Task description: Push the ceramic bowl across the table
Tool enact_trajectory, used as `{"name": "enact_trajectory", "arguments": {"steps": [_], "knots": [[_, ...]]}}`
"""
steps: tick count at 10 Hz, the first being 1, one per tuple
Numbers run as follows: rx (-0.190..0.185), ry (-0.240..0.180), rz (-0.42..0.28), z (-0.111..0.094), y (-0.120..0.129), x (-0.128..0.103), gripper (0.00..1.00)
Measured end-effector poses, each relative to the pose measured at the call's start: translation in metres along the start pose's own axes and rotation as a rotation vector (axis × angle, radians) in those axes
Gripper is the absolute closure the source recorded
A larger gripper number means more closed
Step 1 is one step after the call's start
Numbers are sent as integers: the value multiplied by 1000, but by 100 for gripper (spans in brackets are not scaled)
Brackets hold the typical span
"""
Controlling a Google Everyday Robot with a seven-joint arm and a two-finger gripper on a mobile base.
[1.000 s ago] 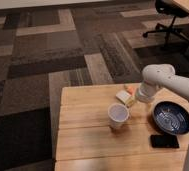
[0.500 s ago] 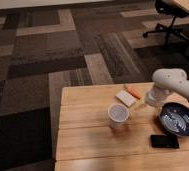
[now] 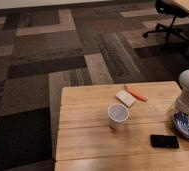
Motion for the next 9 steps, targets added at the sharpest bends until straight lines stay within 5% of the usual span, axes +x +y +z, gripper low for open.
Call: {"name": "enact_trajectory", "arguments": {"steps": [7, 9], "knots": [[-4, -2, -1, 2, 1, -2, 35], [-22, -26, -58, 3, 18, -8, 35]]}}
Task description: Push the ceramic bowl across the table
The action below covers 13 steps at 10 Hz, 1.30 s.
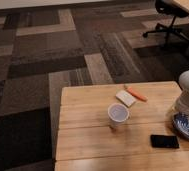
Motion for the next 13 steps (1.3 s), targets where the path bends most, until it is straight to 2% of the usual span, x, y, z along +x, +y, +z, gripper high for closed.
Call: {"name": "enact_trajectory", "arguments": {"steps": [3, 5, 6, 7, 9, 11, 13], "knots": [[-46, -10, -132, 1, 44, 4, 35], [-139, 0, -240, 7, 85, 12, 35], [-163, 4, -260, 9, 92, 13, 35], [-205, 18, -289, 16, 101, 14, 35], [-243, 57, -310, 36, 102, 11, 35], [-246, 81, -303, 48, 93, 6, 35], [-236, 85, -288, 52, 81, 1, 35]]}}
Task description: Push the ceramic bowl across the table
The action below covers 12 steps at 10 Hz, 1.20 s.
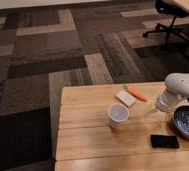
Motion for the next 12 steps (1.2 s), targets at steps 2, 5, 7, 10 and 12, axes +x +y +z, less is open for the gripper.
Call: {"name": "enact_trajectory", "arguments": {"steps": [2, 5, 7, 10, 12], "knots": [[81, -12, 74, -4, -51, -3, 35], [266, -16, 265, -18, -151, 15, 35], [324, -38, 341, -31, -176, 16, 35], [412, -62, 299, -63, -146, 6, 35], [448, -66, 259, -80, -128, 5, 35]]}}
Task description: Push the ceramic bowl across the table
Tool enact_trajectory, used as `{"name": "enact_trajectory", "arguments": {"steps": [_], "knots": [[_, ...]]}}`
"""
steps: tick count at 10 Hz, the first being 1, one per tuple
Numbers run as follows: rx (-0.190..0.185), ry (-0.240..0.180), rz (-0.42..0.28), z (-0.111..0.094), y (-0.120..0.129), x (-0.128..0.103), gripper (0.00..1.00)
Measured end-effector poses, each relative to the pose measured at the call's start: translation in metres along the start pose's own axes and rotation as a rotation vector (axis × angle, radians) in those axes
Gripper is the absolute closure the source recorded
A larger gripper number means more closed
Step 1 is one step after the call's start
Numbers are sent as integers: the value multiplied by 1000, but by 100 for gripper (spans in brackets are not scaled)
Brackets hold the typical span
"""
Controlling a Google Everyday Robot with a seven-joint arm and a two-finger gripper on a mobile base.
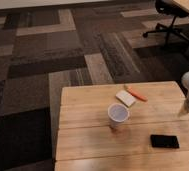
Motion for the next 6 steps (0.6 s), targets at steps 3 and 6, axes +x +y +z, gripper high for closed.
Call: {"name": "enact_trajectory", "arguments": {"steps": [3, 6], "knots": [[16, -13, -39, -15, 11, 0, 35], [15, -13, -37, -15, 10, 0, 35]]}}
